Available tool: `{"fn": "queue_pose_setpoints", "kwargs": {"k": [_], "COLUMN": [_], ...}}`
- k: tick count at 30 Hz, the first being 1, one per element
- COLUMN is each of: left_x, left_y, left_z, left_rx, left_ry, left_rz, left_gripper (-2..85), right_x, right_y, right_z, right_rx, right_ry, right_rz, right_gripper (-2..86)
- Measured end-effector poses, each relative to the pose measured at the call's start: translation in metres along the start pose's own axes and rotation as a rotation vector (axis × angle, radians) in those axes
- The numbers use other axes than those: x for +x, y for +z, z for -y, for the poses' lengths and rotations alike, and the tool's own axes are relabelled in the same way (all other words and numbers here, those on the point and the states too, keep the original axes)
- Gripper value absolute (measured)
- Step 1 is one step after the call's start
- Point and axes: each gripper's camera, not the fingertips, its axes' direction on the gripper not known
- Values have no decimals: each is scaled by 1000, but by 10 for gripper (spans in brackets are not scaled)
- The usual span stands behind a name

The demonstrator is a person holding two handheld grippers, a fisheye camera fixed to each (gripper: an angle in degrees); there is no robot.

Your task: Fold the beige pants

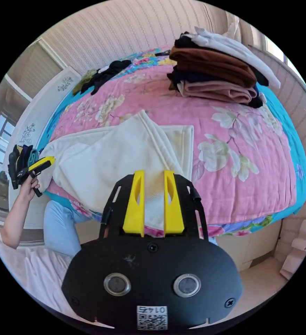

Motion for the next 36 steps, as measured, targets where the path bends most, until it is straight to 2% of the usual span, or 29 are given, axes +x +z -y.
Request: {"fn": "queue_pose_setpoints", "kwargs": {"k": [1,2,5,8,11,14,16,20,23,25,27,31,34,36], "left_x": [-10,-14,-23,-21,-16,-15,-18,-22,-25,-35,-48,-67,-77,-86], "left_y": [21,27,35,37,37,34,33,36,39,39,37,46,53,49], "left_z": [0,-2,-9,-11,-19,-33,-44,-59,-70,-75,-78,-81,-77,-66], "left_rx": [-72,-75,-9,-19,-32,-37,-36,-50,-59,-54,-27,-77,-68,-16], "left_ry": [-47,-67,-68,10,110,183,191,194,214,184,153,167,174,151], "left_rz": [-56,-81,-117,-130,-143,-162,-184,-196,-187,-242,-311,-411,-392,-345], "left_gripper": [83,83,64,6,-6,-9,-10,-10,-10,-10,-10,-10,-9,-8], "right_x": [6,8,9,18,44,66,71,48,41,35,32,51,73,81], "right_y": [13,12,-14,-49,-74,-97,-103,-89,-59,-60,-72,-109,-106,-103], "right_z": [2,1,-10,-34,-60,-70,-58,-22,5,8,3,-38,-71,-81], "right_rx": [-87,-82,-64,-35,-39,48,147,162,38,12,-21,-51,-132,-158], "right_ry": [25,33,-75,-146,-129,-61,0,-28,2,-63,-147,-164,-111,-93], "right_rz": [26,28,46,5,-8,35,91,44,40,-14,24,142,209,151], "right_gripper": [38,30,5,2,9,45,127,136,117,67,23,8,5,4]}}
